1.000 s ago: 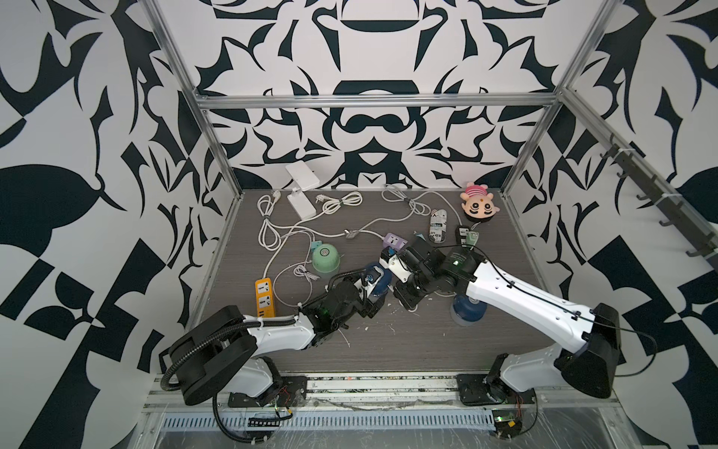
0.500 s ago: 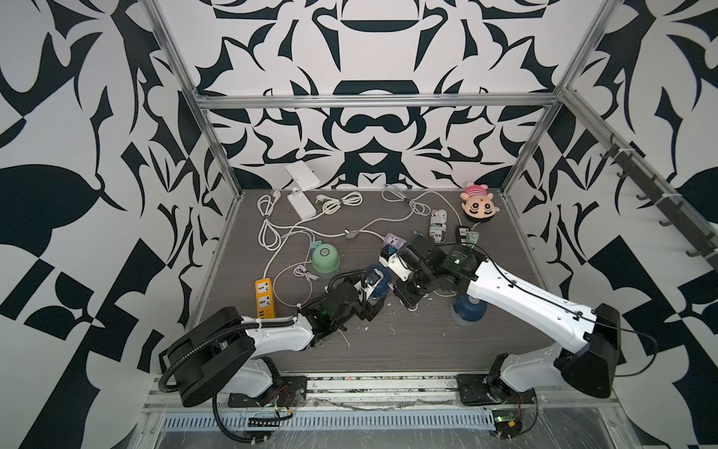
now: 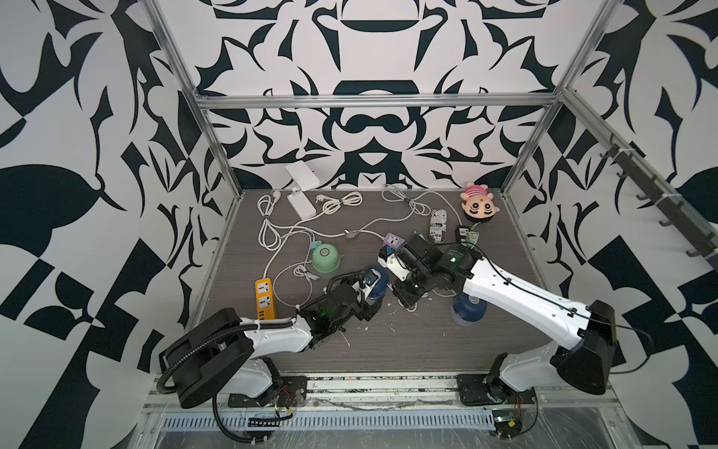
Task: Charge the cordless meat grinders
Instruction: Insert the charging cable into the cordless meat grinder.
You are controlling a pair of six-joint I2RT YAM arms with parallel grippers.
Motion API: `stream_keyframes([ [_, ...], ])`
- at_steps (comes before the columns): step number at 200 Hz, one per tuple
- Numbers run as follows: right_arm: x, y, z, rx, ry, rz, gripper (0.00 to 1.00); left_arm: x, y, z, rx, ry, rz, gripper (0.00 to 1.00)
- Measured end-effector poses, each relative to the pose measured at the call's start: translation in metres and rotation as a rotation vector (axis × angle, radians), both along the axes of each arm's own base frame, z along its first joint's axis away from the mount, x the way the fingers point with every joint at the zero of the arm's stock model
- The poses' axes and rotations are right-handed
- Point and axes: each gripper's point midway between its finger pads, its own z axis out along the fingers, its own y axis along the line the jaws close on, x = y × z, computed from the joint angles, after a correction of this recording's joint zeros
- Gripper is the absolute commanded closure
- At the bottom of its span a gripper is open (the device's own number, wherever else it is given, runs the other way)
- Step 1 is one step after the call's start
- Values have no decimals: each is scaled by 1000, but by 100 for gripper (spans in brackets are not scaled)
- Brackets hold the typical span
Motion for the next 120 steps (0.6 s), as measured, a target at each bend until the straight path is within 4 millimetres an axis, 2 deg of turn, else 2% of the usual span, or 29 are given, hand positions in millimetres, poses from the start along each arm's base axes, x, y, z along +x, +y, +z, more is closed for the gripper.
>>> stream_keyframes([
  [120, -1, 0, 0, -3, 1, 5, 100, -1, -2, 2, -9, 2, -13, 43],
])
